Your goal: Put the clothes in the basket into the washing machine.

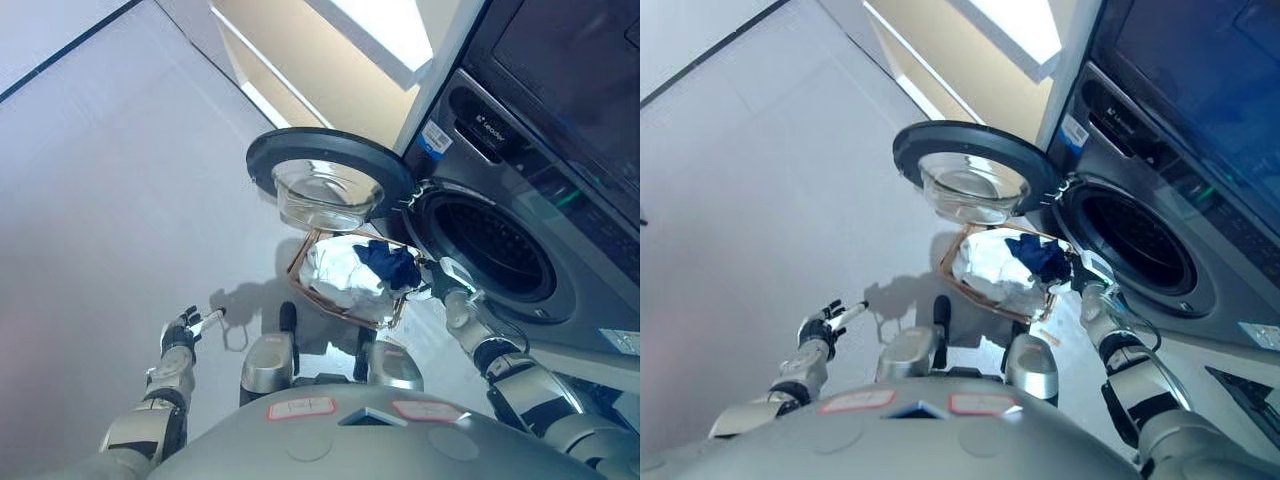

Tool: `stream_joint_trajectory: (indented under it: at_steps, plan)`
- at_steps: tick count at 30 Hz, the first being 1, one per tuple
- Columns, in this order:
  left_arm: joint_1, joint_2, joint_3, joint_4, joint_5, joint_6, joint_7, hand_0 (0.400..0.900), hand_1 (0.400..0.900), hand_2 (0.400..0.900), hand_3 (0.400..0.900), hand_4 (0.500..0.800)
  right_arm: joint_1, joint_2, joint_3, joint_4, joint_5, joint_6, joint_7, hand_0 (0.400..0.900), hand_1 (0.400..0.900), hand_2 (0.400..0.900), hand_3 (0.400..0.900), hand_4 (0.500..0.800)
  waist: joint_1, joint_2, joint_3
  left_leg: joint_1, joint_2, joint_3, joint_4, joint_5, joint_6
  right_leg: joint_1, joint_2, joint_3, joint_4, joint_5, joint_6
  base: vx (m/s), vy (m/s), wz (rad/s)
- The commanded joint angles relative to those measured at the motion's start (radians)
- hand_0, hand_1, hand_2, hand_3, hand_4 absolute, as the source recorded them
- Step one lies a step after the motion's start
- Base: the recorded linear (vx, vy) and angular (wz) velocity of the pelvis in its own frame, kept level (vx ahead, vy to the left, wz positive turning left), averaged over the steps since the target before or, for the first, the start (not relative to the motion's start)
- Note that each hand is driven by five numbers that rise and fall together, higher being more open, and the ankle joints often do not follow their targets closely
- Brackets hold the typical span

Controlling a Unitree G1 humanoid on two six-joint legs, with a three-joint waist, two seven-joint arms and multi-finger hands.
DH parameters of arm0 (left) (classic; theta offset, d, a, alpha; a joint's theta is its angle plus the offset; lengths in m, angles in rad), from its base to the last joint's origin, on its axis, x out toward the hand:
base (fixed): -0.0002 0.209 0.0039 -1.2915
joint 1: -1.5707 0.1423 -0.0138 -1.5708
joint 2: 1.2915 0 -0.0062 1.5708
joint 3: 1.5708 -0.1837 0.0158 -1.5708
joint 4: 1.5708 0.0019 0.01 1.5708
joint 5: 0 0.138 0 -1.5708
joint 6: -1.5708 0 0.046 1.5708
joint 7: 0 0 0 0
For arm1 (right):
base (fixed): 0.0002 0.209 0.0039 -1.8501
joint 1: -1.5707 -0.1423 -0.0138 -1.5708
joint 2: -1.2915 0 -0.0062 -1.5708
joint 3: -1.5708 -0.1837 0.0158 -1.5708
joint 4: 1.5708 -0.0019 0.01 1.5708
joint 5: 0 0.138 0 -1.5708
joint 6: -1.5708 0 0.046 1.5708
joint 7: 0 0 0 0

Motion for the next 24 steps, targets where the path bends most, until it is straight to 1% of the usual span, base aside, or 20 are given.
stream_joint_trajectory:
  at_steps: [1, 2, 3, 5, 6, 7, 9, 11, 13, 15, 19, 20, 24]
  plan:
    - [-0.109, 0.065, -0.014, -0.046, -0.109, -0.095, 0.064, 0.900, 0.900, 0.900, 0.900, 0.800, -0.160, -0.048, 0.079, -0.078, -0.060, -0.012, -0.074, 0.900, 0.900, 0.900, 0.900, 0.800, 0.002, -0.025, 0.123, -0.171, -0.058, 0.011, 0.173, -0.082, 0.011, -0.227, -0.008, 0.039, 0.175, 0.036, 0.000, -0.24, -0.040, 0.25]
    - [-0.111, 0.065, -0.013, -0.046, -0.109, -0.095, 0.064, 0.900, 0.900, 0.900, 0.900, 0.800, -0.162, -0.048, 0.080, -0.077, -0.060, -0.013, -0.075, 0.900, 0.900, 0.900, 0.900, 0.800, 0.001, -0.025, 0.116, -0.185, -0.059, 0.010, 0.181, -0.085, 0.011, -0.239, -0.009, 0.038, 0.181, 0.033, 0.000, -0.11, -0.023, 0.26]
    - [-0.135, 0.063, -0.031, -0.051, -0.131, -0.098, 0.073, 0.900, 0.900, 0.900, 0.900, 0.800, -0.192, -0.059, 0.091, -0.077, -0.066, -0.012, -0.084, 0.900, 0.900, 0.900, 0.900, 0.800, -0.005, -0.024, 0.124, -0.253, -0.056, 0.009, 0.232, -0.093, 0.006, -0.298, -0.019, 0.033, 0.220, 0.028, 0.002, -0.09, -0.006, 0.19]
    - [-0.162, 0.061, -0.053, -0.065, -0.150, -0.104, 0.082, 0.900, 0.900, 0.900, 0.900, 0.800, -0.248, -0.068, 0.110, -0.074, -0.069, -0.008, -0.098, 0.900, 0.900, 0.900, 0.900, 0.800, -0.007, -0.019, 0.133, -0.336, -0.045, 0.014, 0.280, -0.101, 0.001, -0.379, -0.029, 0.028, 0.271, 0.018, 0.004, -0.11, 0.000, 0.16]
    - [-0.163, 0.061, -0.052, -0.065, -0.150, -0.104, 0.082, 0.900, 0.900, 0.900, 0.900, 0.800, -0.250, -0.067, 0.111, -0.073, -0.069, -0.008, -0.098, 0.900, 0.900, 0.900, 0.900, 0.800, -0.008, -0.019, 0.127, -0.346, -0.045, 0.014, 0.286, -0.103, 0.001, -0.390, -0.030, 0.028, 0.277, 0.016, 0.004, -0.13, 0.022, 0.07]
    - [-0.182, 0.060, -0.062, -0.084, -0.178, -0.112, 0.094, 0.900, 0.900, 0.900, 0.900, 0.800, -0.295, -0.074, 0.121, -0.080, -0.067, -0.006, -0.119, 0.900, 0.900, 0.900, 0.900, 0.800, -0.012, -0.016, 0.144, -0.415, -0.036, 0.017, 0.332, -0.110, -0.002, -0.457, -0.037, 0.029, 0.329, 0.005, 0.006, -0.11, 0.019, 0.08]
    - [-0.205, 0.063, -0.071, -0.104, -0.199, -0.119, 0.108, 0.900, 0.900, 0.900, 0.900, 0.800, -0.352, -0.074, 0.133, -0.063, -0.061, 0.003, -0.142, 0.900, 0.900, 0.900, 0.900, 0.800, -0.012, -0.011, 0.155, -0.493, -0.028, 0.019, 0.396, -0.131, -0.005, -0.534, -0.048, 0.030, 0.402, -0.019, 0.006, -0.10, 0.001, 0.15]
    - [-0.216, 0.065, -0.074, -0.109, -0.210, -0.117, 0.110, 0.900, 0.900, 0.900, 0.900, 0.800, -0.381, -0.078, 0.138, -0.060, -0.054, 0.005, -0.151, 0.900, 0.900, 0.900, 0.900, 0.800, -0.012, -0.008, 0.160, -0.527, -0.026, 0.021, 0.421, -0.138, -0.005, -0.568, -0.053, 0.027, 0.436, -0.030, 0.008, -0.05, -0.007, 0.12]
    - [-0.218, 0.067, -0.079, -0.131, -0.220, -0.121, 0.118, 0.900, 0.900, 0.900, 0.900, 0.800, -0.406, -0.084, 0.137, -0.053, -0.053, 0.007, -0.165, 0.900, 0.900, 0.900, 0.900, 0.800, -0.014, -0.004, 0.164, -0.582, -0.020, 0.018, 0.468, -0.153, -0.007, -0.623, -0.058, 0.030, 0.489, -0.050, 0.005, -0.04, -0.010, 0.12]
    - [-0.228, 0.063, -0.093, -0.143, -0.222, -0.123, 0.120, 0.900, 0.900, 0.900, 0.900, 0.800, -0.448, -0.077, 0.149, -0.002, -0.056, 0.020, -0.185, 0.900, 0.900, 0.900, 0.900, 0.800, -0.010, 0.007, 0.167, -0.631, -0.021, 0.014, 0.516, -0.170, -0.005, -0.675, -0.064, 0.034, 0.543, -0.067, 0.002, -0.02, -0.006, 0.10]
    - [-0.213, 0.062, -0.103, -0.176, -0.232, -0.120, 0.119, 0.900, 0.900, 0.900, 0.900, 0.800, -0.509, -0.097, 0.156, 0.048, -0.067, 0.032, -0.198, 0.900, 0.900, 0.900, 0.900, 0.800, 0.002, 0.031, 0.161, -0.712, -0.022, 0.010, 0.580, -0.190, -0.003, -0.759, -0.071, 0.038, 0.611, -0.094, -0.007, 0.02, -0.023, 0.10]
    - [-0.208, 0.062, -0.100, -0.186, -0.237, -0.123, 0.123, 0.900, 0.900, 0.900, 0.900, 0.800, -0.519, -0.105, 0.159, 0.060, -0.072, 0.037, -0.198, 0.900, 0.900, 0.900, 0.900, 0.800, 0.008, 0.039, 0.162, -0.718, -0.022, 0.006, 0.606, -0.225, -0.006, -0.767, -0.070, 0.042, 0.643, -0.130, -0.001, 0.10, -0.041, 0.08]
    - [-0.203, 0.070, -0.097, -0.237, -0.247, -0.134, 0.122, 0.900, 0.900, 0.900, 0.900, 0.800, -0.573, -0.153, 0.162, 0.084, -0.085, 0.045, -0.215, 0.900, 0.900, 0.900, 0.900, 0.800, 0.016, 0.069, 0.154, -0.781, -0.030, 0.004, 0.628, -0.231, -0.006, -0.833, -0.079, 0.050, 0.678, -0.145, -0.003, 0.04, -0.026, 0.11]
